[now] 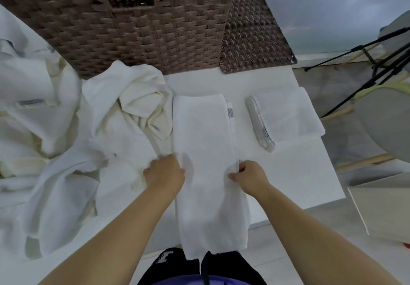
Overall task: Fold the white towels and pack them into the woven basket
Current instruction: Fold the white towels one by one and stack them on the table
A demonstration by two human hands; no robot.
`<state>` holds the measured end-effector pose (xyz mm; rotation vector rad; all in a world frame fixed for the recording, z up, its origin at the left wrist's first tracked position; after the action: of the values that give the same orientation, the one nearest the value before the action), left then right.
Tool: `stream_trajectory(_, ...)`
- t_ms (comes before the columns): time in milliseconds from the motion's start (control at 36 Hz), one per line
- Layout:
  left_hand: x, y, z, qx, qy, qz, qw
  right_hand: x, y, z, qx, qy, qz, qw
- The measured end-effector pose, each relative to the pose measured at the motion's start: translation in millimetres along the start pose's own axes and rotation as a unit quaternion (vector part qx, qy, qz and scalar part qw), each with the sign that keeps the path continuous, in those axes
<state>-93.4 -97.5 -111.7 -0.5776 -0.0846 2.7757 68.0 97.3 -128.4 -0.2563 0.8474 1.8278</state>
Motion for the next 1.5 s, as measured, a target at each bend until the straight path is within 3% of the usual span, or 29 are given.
stream_trajectory(139,-9.5,2.3,5.0,-0.165,-0.017,0.016,0.986,1.0,4.1,10.0,0.023,0.002,0.018,1.0)
stream_trajectory(222,-17.8,9.2,11.6,-0.286,-0.03,0.055,0.956,-2.9,10.5,21.9,0.08,0.012,0.043,0.996)
stream_trajectory(306,-25.2,16.8,26.7,-0.404,-0.062,0.096,0.908,-8.7,14.8,37.1,0.206,0.027,0.036,0.977)
stream_trajectory(389,-32.7,14.4,47.8,-0.46,-0.083,0.087,0.88,-13.2,29.9,55.5,0.249,0.036,0.083,0.964)
stream_trajectory(611,-48.6,-13.4,94.4,-0.455,-0.072,-0.001,0.887,-25.4,82.6,103.5,0.138,0.001,0.228,0.964)
stream_trajectory(806,-51.9,-29.5,150.2,-0.325,-0.211,-0.066,0.92,-35.6,115.3,153.4,0.132,-0.097,0.327,0.931)
stream_trajectory(972,-55.8,-41.4,172.0,-0.296,-0.242,-0.128,0.915,-58.1,129.6,165.9,0.112,-0.079,0.441,0.887)
stream_trajectory(1056,-59.4,-46.8,177.2,-0.311,-0.23,-0.159,0.908,-52.1,120.1,157.6,0.155,0.018,0.393,0.906)
stream_trajectory(1139,-60.0,-50.8,173.9,-0.348,-0.168,-0.171,0.906,-48.4,112.7,150.3,0.228,0.098,0.328,0.912)
stream_trajectory(1306,-38.3,-44.0,155.2,-0.4,-0.14,-0.096,0.901,-27.6,107.1,146.1,0.263,0.088,0.266,0.923)
stream_trajectory(1417,-17.7,-36.3,123.9,-0.37,-0.161,-0.034,0.915,4.4,89.5,139.7,0.169,-0.031,0.216,0.961)
stream_trajectory(1500,-12.4,-29.8,84.2,-0.306,-0.12,-0.005,0.944,15.7,69.5,115.5,0.079,-0.026,0.185,0.979)
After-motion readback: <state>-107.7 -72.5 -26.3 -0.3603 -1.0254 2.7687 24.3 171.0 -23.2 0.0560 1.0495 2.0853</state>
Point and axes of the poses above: each hand's wrist, its own x-axis towards the middle knuckle, its own z-axis out of the back of the hand, y = z × x, the point moved 10 cm from there along x, towards the middle knuckle, and after that the axes turned 13 degrees about -y, right-handed, at the moved point
